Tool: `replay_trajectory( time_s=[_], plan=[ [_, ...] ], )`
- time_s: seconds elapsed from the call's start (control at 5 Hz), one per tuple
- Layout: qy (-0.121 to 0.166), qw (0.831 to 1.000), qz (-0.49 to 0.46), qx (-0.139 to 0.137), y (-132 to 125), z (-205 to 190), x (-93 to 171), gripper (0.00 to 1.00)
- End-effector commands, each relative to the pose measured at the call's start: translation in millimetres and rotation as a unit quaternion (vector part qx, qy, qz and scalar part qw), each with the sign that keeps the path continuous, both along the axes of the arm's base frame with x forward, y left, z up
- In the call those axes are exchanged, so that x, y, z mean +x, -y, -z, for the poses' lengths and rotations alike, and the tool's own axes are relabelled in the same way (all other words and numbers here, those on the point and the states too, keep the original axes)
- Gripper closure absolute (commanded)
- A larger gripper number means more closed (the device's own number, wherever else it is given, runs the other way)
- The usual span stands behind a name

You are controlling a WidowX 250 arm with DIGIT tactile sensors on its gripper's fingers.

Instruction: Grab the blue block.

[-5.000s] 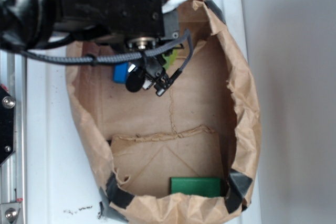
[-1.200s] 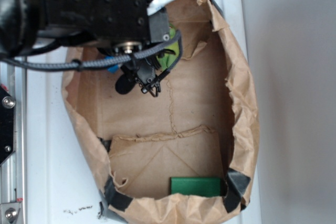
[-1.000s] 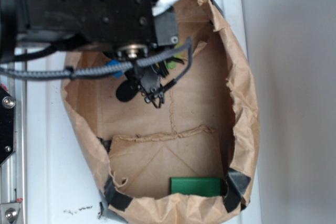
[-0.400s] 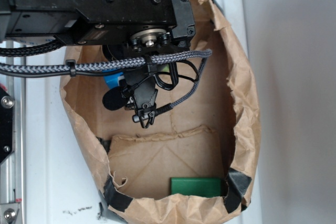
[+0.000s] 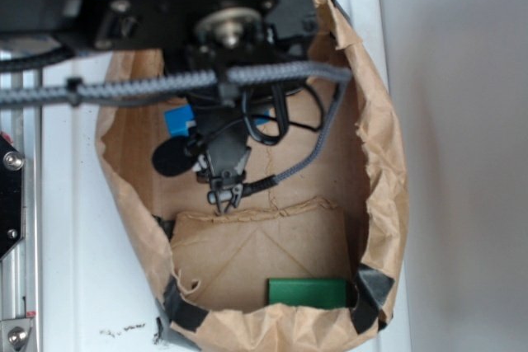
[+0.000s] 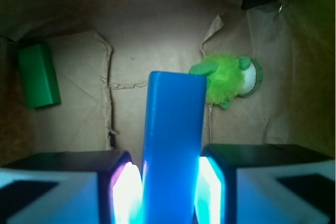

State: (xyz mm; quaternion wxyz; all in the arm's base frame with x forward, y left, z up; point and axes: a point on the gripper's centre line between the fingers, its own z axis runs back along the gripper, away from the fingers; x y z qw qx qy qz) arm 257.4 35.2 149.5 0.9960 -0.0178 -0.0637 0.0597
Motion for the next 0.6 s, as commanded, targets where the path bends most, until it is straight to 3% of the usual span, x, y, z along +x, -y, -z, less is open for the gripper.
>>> replay_trajectory(
  time_s=[0.0, 0.4],
  plan=[
    [0.050, 0.997, 0.051, -0.013, 6.5, -49.5, 3.6, 1.00],
    [0.065, 0.996, 0.054, -0.020, 12.2, -50.9, -2.3, 1.00]
  ],
)
